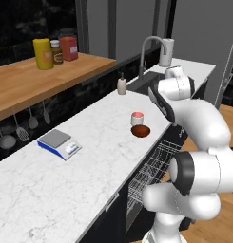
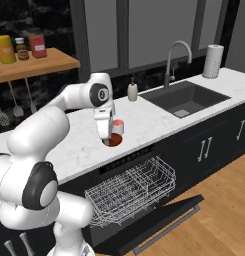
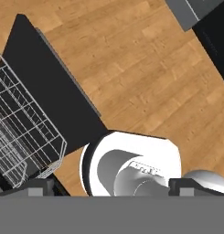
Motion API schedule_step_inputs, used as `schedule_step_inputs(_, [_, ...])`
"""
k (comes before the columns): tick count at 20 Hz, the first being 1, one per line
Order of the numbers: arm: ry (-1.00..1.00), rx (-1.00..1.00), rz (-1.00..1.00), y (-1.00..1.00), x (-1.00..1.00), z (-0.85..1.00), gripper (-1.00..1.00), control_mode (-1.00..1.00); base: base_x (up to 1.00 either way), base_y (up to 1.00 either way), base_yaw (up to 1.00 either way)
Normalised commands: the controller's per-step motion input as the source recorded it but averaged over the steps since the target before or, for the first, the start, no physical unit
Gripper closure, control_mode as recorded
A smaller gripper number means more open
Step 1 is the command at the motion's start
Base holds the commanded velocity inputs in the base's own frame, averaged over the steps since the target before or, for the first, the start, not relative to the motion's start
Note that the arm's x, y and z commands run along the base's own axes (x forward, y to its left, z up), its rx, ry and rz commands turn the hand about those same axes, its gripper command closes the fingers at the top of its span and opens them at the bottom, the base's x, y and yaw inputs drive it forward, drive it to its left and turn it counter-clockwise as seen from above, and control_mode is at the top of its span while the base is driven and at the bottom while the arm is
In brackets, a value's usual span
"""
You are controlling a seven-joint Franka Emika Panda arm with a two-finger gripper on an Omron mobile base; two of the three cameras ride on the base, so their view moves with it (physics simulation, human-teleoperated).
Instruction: Pick up the cup and bowl from the counter, place them in the dishwasher, and close the dishwasher door.
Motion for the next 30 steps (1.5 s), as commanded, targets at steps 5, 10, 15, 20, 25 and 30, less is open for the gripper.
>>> schedule_step_inputs(5, [0.0, 0.0, 0.52, -0.37, 0.24, -0.14, -1.0, -1.0, 0.0, 0.0, 0.0])
schedule_step_inputs(10, [-0.01, 0.02, 0.87, -0.19, 0.49, -0.34, -1.0, -1.0, 0.0, 0.0, 0.0])
schedule_step_inputs(15, [0.04, 0.18, 0.53, 0.12, 0.98, -0.26, -1.0, -1.0, 0.0, 0.0, 0.0])
schedule_step_inputs(20, [0.04, 0.27, 0.13, 0.45, 0.99, -0.29, -1.0, -1.0, 0.0, 0.0, 0.0])
schedule_step_inputs(25, [0.01, 0.13, 0.03, 0.3, 0.97, -0.44, -1.0, -1.0, 0.0, 0.0, 0.0])
schedule_step_inputs(30, [0.0, 0.05, 0.0, 0.14, 0.8, -0.61, -1.0, -1.0, 0.0, 0.0, 0.0])
